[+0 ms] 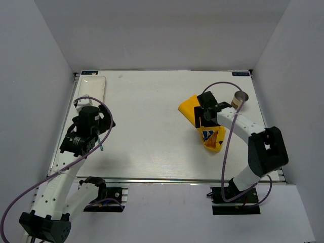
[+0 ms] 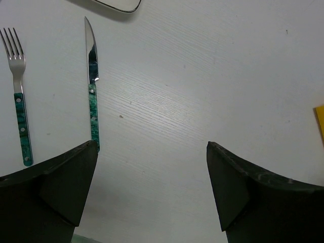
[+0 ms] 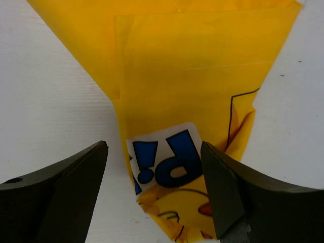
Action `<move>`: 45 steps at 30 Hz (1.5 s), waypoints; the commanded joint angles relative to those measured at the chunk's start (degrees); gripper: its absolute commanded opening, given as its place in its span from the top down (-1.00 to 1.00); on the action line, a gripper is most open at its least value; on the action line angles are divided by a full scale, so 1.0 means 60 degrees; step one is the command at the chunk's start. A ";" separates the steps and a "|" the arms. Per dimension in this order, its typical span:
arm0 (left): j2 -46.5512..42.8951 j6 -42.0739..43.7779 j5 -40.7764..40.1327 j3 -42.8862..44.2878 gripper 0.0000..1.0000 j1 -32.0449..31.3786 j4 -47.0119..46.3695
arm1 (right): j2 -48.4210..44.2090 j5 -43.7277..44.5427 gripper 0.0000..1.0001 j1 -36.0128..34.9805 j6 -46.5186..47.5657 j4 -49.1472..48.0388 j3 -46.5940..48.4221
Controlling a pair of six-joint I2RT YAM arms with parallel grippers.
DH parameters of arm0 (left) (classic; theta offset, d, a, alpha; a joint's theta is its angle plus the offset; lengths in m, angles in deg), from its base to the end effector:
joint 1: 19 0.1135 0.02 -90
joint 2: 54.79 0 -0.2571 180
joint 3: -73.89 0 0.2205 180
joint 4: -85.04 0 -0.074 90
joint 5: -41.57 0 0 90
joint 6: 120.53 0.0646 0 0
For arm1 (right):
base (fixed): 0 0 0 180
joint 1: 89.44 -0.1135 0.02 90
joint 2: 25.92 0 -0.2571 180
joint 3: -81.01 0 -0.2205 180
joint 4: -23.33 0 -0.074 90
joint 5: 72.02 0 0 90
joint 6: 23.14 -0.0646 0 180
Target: Set the dinner table for one person
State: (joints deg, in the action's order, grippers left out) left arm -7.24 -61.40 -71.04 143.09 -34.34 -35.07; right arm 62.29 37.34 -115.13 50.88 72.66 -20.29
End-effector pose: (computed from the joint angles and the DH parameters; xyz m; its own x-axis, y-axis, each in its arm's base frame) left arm 0.1574 -0.0174 0.3018 -0.4882 -0.3572 -0.7963 -0.3466 0.9167 -0.1987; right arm 0.2790 0.1104 0.2186 -0.8114 -0.1021 -0.5755 -0.0323 0.9910 -0.1303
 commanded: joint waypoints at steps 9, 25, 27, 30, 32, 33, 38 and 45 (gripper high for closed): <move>0.0029 0.0150 0.0340 0.0210 -0.96 0.0036 -0.0157 | 0.0929 -0.0076 -0.41 -0.0405 0.0321 -0.0829 -0.0363; 0.0117 0.0268 0.0604 0.0195 -0.96 0.0036 -0.0245 | 0.1281 0.2677 0.47 -0.1431 -0.0777 -0.0317 -0.0511; 0.0088 0.0282 0.0619 0.0195 -0.96 0.0036 -0.0245 | 0.1295 0.2897 0.69 -0.1460 -0.0807 -0.0215 -0.0379; 0.0073 0.0297 0.0648 0.0195 -0.96 0.0036 -0.0245 | 0.1325 0.2898 0.80 -0.1504 -0.0851 -0.0228 -0.0364; 0.0029 0.0312 0.0663 0.0181 -0.96 0.0036 -0.0259 | 0.1223 0.2576 0.64 -0.1548 -0.0836 -0.0243 -0.0378; 0.0044 0.0297 0.0692 0.0181 -0.96 0.0036 -0.0260 | 0.1193 0.2488 0.43 -0.1548 -0.0894 -0.0287 -0.0422; 0.0044 0.0326 0.0736 0.0181 -0.96 0.0036 -0.0274 | 0.1251 0.2267 0.54 -0.1592 -0.0939 -0.0492 -0.0583; -0.0015 0.0341 0.0736 0.0151 -0.96 0.0036 -0.0274 | 0.1063 0.1335 1.00 -0.1650 -0.0925 -0.0857 -0.0510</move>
State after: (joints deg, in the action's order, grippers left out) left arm -6.50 -59.90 -67.24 143.09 -34.34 -35.90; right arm 70.18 49.10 -124.44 45.80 70.08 -24.44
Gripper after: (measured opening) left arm 0.976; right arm 0.022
